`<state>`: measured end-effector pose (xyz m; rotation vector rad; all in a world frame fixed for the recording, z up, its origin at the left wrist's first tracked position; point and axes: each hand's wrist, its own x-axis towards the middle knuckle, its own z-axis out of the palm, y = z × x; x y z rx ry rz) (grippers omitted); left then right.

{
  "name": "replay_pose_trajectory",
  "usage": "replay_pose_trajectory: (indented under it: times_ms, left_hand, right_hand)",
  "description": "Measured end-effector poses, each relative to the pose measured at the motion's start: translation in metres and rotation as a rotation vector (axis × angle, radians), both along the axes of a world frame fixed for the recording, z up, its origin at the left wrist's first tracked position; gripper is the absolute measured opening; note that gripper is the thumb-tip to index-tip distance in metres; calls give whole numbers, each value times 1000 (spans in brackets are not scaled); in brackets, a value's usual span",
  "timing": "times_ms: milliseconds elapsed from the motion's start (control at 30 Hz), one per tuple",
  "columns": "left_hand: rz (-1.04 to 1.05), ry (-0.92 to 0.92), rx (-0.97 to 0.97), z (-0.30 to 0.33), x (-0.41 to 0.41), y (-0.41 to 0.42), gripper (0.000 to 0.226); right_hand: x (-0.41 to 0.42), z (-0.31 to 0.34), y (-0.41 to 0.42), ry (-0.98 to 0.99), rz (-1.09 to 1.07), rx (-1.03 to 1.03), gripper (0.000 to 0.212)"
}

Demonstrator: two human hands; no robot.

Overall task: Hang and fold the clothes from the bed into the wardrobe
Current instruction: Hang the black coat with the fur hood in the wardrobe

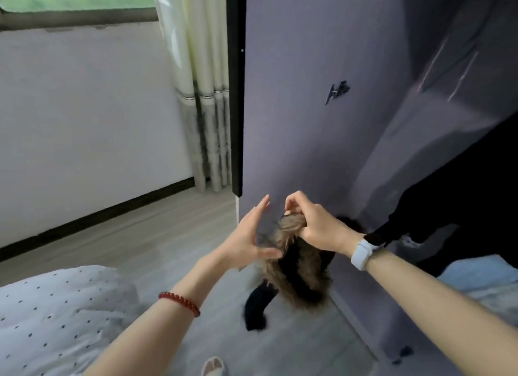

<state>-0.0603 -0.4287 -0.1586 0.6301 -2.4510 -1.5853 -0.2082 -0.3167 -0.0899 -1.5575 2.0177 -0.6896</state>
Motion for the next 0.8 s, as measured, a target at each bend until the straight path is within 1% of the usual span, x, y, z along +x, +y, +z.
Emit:
replay_pose_trajectory:
  times_ms: [33, 67, 100, 167, 200, 233, 267, 300, 367, 433, 533, 567, 600, 633, 700, 733, 800]
  left_hand:
    - [-37, 10, 35, 4, -16, 3, 110]
    - [-39, 15, 32, 9, -33, 7, 105]
    - [-13, 21, -12, 13, -47, 11, 92]
    - [73, 112, -185, 23, -83, 20, 44]
    - [133, 154, -248, 31, -93, 24, 27]
    - [168, 184, -259, 39, -105, 27, 20]
    - [155, 198, -243, 48, -124, 29, 20]
    - [137, 196, -217, 57, -137, 29, 19]
    - [111, 203, -171, 73, -162, 26, 19]
    - [127, 212, -145, 86, -181, 15, 21]
    - [188, 204, -104, 93, -201, -13, 35]
    - [188, 189, -122, 94, -210, -24, 40]
    - [176, 153, -192, 92, -210, -29, 45]
    - [141, 103, -311, 89, -214, -36, 51]
    - [-19, -4, -531, 86, -225, -44, 64]
    - [-129, -30, -586, 86, -232, -45, 73]
    - [-348, -76, -610, 85, -246, -40, 88]
  right_hand:
    - [-6, 9, 5, -1, -44, -47, 40]
    - [-12, 17, 10, 5, -83, -92, 36]
    - [-18, 24, 14, 20, -107, -122, 32]
    - [-40, 28, 30, 107, -193, -143, 28]
    - [-49, 25, 35, 160, -242, -132, 28]
    - [-61, 18, 42, 210, -325, -112, 29]
    - [-78, 13, 52, 261, -445, -99, 30]
    - [-93, 6, 59, 278, -561, -87, 29]
    - [-118, -9, 74, 253, -782, -104, 21]
    - [-138, -19, 84, 208, -948, -83, 19]
    - [-162, -19, 91, 166, -1102, 13, 26]
    - [-172, -15, 89, 135, -1131, 32, 26]
    - [-175, -10, 85, 107, -1116, 31, 27]
    - [-179, -2, 79, 93, -1076, 7, 29]
    - [-185, 18, 57, 92, -964, -76, 28]
    - [-185, 30, 44, 104, -903, -111, 25]
    - [-182, 49, 17, 151, -804, -156, 19]
